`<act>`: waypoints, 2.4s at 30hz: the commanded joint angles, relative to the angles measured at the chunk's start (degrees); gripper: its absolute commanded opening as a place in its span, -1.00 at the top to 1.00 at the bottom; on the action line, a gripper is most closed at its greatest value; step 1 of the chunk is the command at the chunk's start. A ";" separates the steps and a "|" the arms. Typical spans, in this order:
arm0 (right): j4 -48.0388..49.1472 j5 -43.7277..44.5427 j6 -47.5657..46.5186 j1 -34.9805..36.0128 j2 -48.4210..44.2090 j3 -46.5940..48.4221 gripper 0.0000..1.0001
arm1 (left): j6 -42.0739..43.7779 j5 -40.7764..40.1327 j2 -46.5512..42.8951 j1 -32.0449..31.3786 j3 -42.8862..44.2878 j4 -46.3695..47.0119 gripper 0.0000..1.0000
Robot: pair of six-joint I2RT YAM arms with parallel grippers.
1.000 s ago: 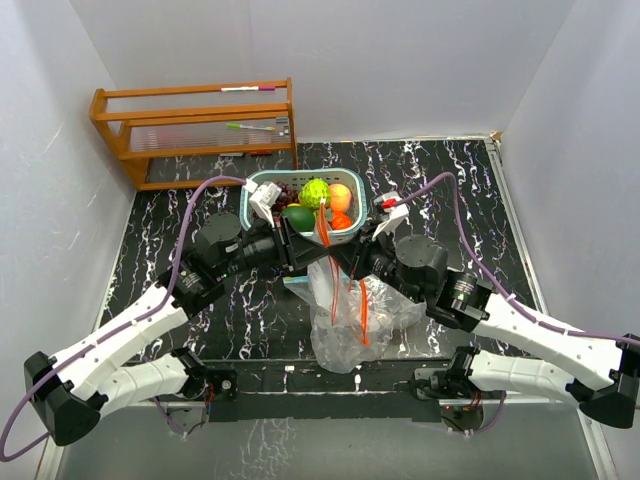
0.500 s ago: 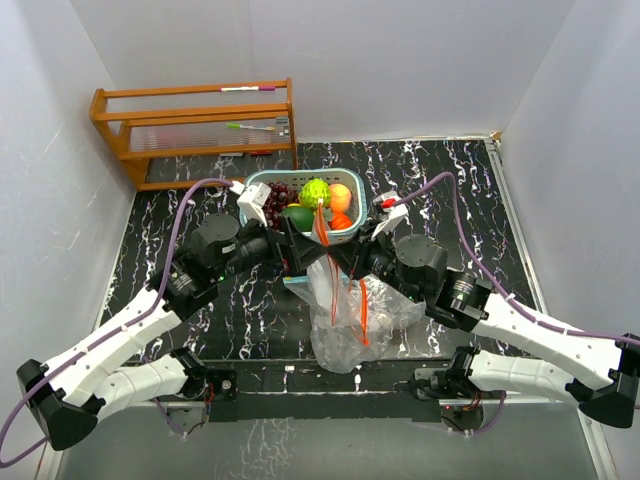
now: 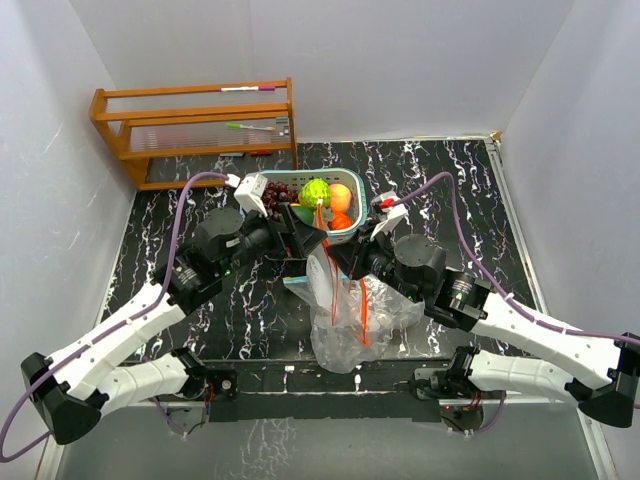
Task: Place the food in the zip-top bag and seal the zipper
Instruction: Open the zipper of the food storage bag.
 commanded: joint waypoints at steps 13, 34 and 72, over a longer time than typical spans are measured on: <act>2.63 0.56 -0.67 0.06 -0.27 0.66 0.85 | -1.58 -0.22 2.64 0.04 1.22 4.42 -0.20; -0.07 4.30 0.59 0.01 -1.68 0.10 0.85 | -1.61 0.29 1.49 0.04 -0.11 3.61 0.83; -6.60 18.15 -9.63 0.04 -2.38 6.69 0.81 | 26.95 -4.31 11.14 0.04 23.71 -28.14 1.00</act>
